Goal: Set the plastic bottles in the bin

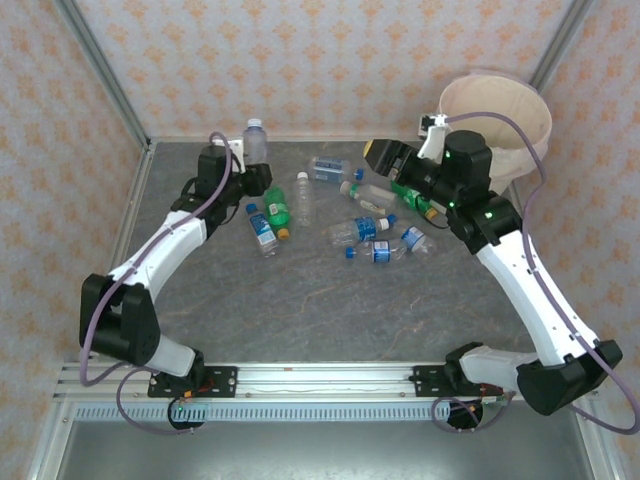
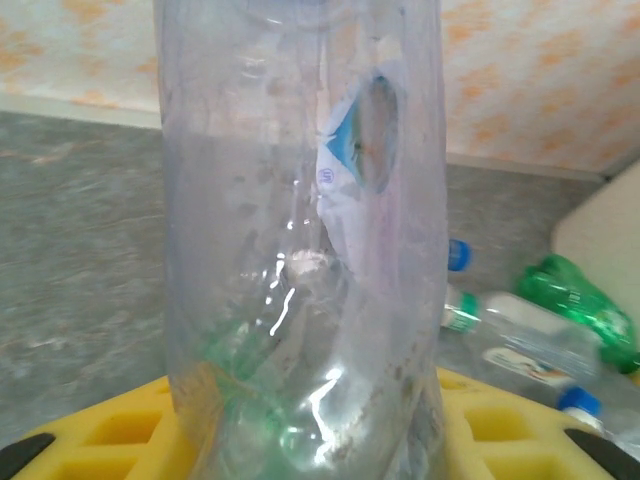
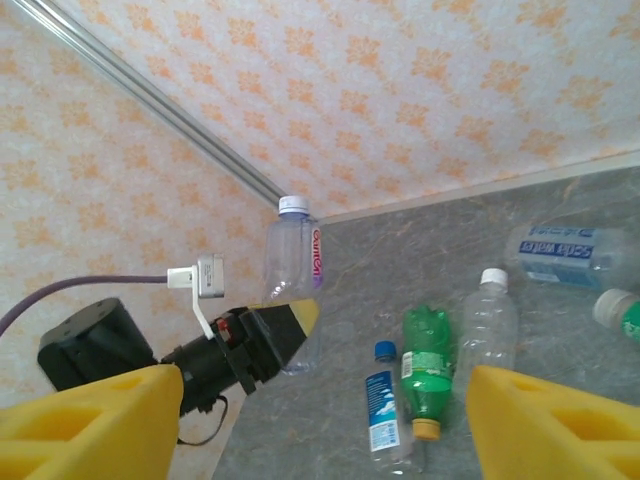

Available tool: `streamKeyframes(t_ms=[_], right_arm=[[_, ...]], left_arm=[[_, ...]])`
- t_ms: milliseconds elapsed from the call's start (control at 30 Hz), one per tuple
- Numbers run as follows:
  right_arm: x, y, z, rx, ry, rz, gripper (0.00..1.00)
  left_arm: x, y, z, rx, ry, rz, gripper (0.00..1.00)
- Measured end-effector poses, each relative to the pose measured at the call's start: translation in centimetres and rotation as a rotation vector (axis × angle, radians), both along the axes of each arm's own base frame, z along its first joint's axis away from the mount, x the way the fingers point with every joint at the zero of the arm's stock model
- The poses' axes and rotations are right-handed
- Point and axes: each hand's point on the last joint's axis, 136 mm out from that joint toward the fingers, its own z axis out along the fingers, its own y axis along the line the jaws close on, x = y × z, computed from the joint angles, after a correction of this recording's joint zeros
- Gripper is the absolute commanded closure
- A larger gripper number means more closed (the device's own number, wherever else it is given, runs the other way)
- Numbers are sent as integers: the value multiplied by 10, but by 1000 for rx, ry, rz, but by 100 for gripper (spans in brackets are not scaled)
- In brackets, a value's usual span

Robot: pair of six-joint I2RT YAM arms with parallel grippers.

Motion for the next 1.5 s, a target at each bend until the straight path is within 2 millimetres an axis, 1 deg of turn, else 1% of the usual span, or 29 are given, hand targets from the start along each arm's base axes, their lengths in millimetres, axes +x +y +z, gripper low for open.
streamKeyframes(t_ms=[133,200,300,400,467,567,767,900,1000,1267,1500], right_arm=[[9,10,-17,1,58,30,38],[11,13,-21,2,77,39,40],[12,16,-21,7,85,49,43],[11,17,-17,18,83,56,49],[10,18,-16,24,84,63,51],[10,19,-15,28,85,71,52],[10,19,-16,27,86,73,53],[10,18,-11,30,75,67,55],[11,17,-12,25,79,56,56],[14,10,-12,14,75,11,57],[15,9,-12,13,74,4,58]], left_arm=[[-22,-42,23,-8,-65,-101,56],[-33,-62,32,0,-92,-152,56],[-50,-93,38,33,-123,-220,56],[-66,-121,41,56,-138,-289,56],[-75,-135,44,57,-145,-323,56],[-86,-152,51,65,-165,-358,56],[-108,-184,77,72,-225,-429,57],[-111,-191,73,114,-221,-432,57],[-117,-196,70,137,-220,-442,57],[-124,-202,69,146,-221,-457,57],[-129,-205,69,157,-227,-465,57]])
